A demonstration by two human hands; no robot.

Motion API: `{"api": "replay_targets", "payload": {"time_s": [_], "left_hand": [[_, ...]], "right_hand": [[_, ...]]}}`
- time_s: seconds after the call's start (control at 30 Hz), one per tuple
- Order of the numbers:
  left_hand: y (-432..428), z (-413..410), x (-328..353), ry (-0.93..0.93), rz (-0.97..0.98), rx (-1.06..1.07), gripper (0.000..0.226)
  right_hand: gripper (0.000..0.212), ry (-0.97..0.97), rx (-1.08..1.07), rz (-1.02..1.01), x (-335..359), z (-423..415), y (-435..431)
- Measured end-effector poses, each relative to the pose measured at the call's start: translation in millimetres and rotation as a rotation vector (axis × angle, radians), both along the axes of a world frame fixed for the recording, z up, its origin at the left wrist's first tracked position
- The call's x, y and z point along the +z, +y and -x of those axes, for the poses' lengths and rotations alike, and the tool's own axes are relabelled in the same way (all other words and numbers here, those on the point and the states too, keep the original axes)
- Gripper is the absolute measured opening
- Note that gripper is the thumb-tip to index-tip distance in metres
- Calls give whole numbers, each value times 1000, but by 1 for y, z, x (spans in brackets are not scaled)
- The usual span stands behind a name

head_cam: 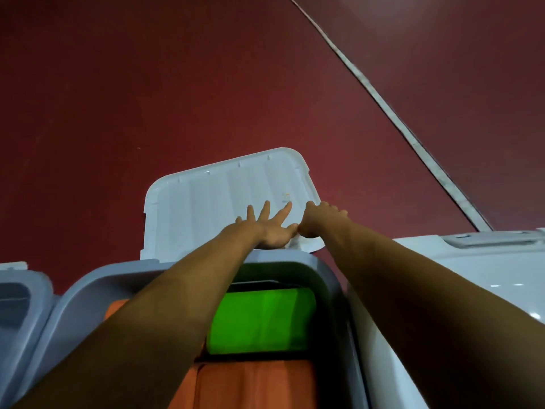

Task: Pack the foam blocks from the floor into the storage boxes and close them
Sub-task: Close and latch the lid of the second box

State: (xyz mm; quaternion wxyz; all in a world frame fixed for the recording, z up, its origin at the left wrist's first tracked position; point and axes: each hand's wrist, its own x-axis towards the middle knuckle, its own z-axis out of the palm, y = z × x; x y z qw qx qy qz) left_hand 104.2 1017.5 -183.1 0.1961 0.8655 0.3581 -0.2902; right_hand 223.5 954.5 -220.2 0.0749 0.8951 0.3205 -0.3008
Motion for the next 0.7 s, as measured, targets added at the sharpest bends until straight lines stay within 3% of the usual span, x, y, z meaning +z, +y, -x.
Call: {"api": "replay_targets", "payload": {"time_s": [0.13, 0.23, 0.33, 0.53, 0.7], "left_hand": [[9, -15, -7, -25, 23, 7, 71], [9, -24, -13, -27, -71, -33, 74], [16, -28, -19, -25, -164, -114, 75], [12, -30, -24, 11, -154, -247, 79], [9, -30, -20, 13, -145, -251, 85]], "right_hand": [[75, 69, -17, -19, -15, -4, 7], [75, 58, 62, -44, -18, -9, 8], [74, 109, -23, -21, -23, -29, 18], [50, 359, -191, 42, -11, -58, 22], [74, 474, -283, 61, -17, -53, 17]]}}
